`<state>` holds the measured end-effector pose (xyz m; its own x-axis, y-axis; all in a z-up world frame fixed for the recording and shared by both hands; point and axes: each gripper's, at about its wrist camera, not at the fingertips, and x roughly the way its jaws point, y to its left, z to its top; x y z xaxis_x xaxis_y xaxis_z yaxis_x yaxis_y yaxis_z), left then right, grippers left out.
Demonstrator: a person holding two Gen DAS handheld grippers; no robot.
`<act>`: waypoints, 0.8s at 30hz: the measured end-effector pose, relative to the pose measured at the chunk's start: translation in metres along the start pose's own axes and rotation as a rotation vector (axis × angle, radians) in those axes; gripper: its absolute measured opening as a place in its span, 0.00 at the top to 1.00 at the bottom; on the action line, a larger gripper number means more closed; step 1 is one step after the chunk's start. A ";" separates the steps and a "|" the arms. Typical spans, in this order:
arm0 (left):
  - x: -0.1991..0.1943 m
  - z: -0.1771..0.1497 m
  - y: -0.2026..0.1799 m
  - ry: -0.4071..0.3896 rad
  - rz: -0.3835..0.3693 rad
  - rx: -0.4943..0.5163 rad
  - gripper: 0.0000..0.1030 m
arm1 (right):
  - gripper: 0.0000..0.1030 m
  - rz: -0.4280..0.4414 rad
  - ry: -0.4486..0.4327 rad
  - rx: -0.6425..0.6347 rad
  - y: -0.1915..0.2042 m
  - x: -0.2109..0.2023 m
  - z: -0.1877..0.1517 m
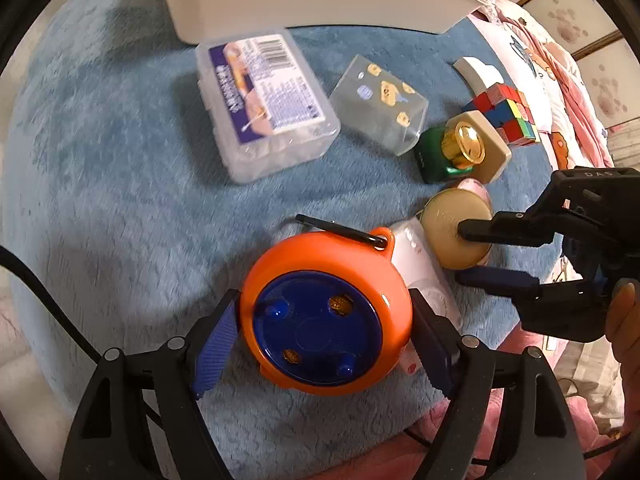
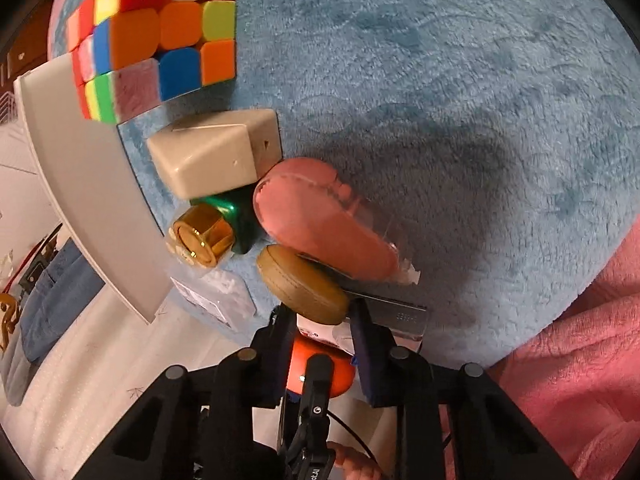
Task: Organize rigid objects
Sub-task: 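Grasp the orange tape measure with the left tool, then grasp the tan round soap with the right tool while left holds tape measure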
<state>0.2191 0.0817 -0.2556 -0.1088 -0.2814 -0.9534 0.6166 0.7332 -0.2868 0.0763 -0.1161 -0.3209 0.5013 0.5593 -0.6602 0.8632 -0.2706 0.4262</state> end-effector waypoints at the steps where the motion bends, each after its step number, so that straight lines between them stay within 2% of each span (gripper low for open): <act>1: -0.002 -0.003 0.002 0.001 0.000 -0.006 0.20 | 0.75 0.007 -0.002 -0.005 -0.001 0.000 -0.002; 5: -0.011 -0.014 0.006 -0.013 0.017 -0.022 0.20 | 0.76 0.026 -0.026 -0.009 -0.007 -0.006 -0.010; 8: -0.022 -0.026 0.010 -0.029 0.022 -0.049 0.20 | 0.84 0.015 -0.043 -0.031 -0.010 -0.007 -0.011; 10: -0.028 -0.032 0.013 -0.040 0.019 -0.071 0.20 | 0.92 0.010 -0.046 -0.055 -0.010 -0.011 -0.010; 15: -0.046 -0.049 0.021 -0.088 0.012 -0.134 0.20 | 0.95 0.011 -0.072 -0.138 -0.003 -0.009 -0.023; 18: -0.056 -0.060 0.027 -0.118 0.009 -0.182 0.20 | 0.91 0.014 -0.072 -0.138 0.000 -0.008 -0.028; 20: -0.061 -0.066 0.029 -0.135 0.011 -0.210 0.20 | 0.77 0.008 -0.051 -0.113 -0.003 -0.013 -0.026; 21: -0.063 -0.070 0.030 -0.143 0.013 -0.224 0.20 | 0.55 0.005 -0.041 -0.105 -0.003 -0.013 -0.026; 22: -0.064 -0.071 0.030 -0.151 0.015 -0.234 0.20 | 0.37 0.003 -0.040 -0.099 -0.003 -0.014 -0.027; 24: -0.066 -0.072 0.028 -0.168 0.016 -0.252 0.20 | 0.35 -0.009 -0.048 -0.099 -0.002 -0.016 -0.027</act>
<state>0.1872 0.1653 -0.2076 0.0430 -0.3513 -0.9353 0.4016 0.8632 -0.3058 0.0655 -0.1033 -0.2945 0.4981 0.5228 -0.6918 0.8585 -0.1854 0.4780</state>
